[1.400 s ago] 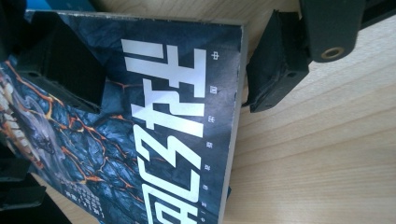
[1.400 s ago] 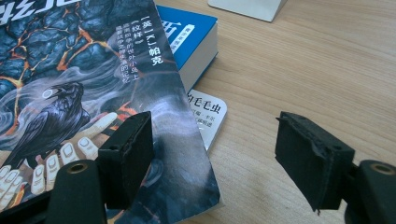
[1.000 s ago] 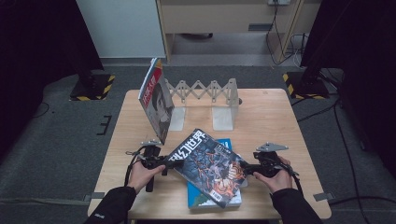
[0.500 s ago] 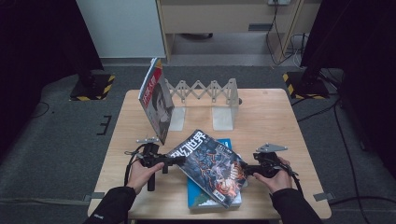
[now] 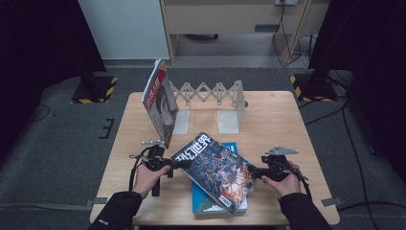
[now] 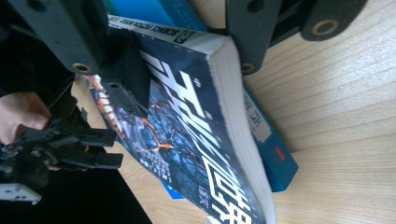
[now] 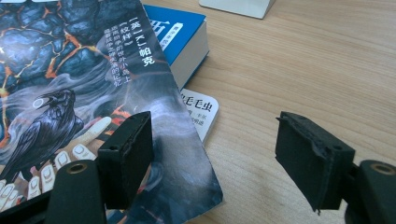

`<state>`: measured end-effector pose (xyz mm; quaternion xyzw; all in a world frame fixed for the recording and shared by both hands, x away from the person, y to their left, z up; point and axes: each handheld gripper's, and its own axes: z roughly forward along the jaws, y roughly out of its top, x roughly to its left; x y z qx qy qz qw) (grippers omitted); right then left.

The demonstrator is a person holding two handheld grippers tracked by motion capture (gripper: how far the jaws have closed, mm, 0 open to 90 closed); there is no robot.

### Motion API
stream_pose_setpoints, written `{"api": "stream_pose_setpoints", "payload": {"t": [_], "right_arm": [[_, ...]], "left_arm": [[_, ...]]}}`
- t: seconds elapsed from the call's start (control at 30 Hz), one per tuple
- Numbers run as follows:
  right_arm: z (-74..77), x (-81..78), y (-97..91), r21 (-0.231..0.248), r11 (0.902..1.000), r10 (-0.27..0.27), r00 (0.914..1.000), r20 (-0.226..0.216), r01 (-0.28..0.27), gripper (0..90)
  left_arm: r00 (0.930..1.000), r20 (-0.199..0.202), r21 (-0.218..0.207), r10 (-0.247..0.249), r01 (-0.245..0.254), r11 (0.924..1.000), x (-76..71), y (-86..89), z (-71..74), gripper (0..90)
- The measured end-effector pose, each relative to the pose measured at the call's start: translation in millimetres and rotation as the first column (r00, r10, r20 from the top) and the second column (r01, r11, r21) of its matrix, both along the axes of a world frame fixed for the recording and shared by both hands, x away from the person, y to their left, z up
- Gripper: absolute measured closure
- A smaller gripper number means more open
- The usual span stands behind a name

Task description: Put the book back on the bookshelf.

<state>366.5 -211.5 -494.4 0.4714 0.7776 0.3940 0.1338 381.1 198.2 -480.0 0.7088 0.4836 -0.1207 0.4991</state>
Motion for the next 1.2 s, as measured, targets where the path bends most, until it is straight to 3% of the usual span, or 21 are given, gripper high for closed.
{"api": "stream_pose_setpoints", "payload": {"t": [0.53,0.73,0.97,1.1,1.2], "right_arm": [[3.0,3.4,-17.9,-0.003,0.9982,-0.059,0.9976,0.035,0.059,27.2],[1.6,5.5,-26.9,-0.011,0.9959,-0.089,0.9955,0.031,0.089,27.2],[-2.2,8.2,-36.7,-0.024,0.993,-0.115,0.9929,0.028,0.116,26.6],[-4.2,9.2,-41.1,-0.036,0.9913,-0.126,0.9917,0.026,0.127,26.3],[-5.8,9.7,-43.6,-0.043,0.9891,-0.14,0.9899,0.023,0.141,25.5]], "left_arm": [[0.9988,-0.001,-0.008,0.049,-0.049,0.9988,-3.6,7.6,37.1,72.0],[0.9964,0.01,-0.049,0.084,-0.084,0.9952,-3.6,13.4,52.4,75.9],[0.9957,0.015,-0.079,0.092,-0.09,0.9928,-1.4,12.5,69.2,79.3],[0.9951,0.033,-0.106,0.093,-0.089,0.9904,0.1,11.4,81.8,81.4],[0.9927,0.066,-0.093,0.101,-0.095,0.9911,0.4,8.6,93.7,81.8]]}}
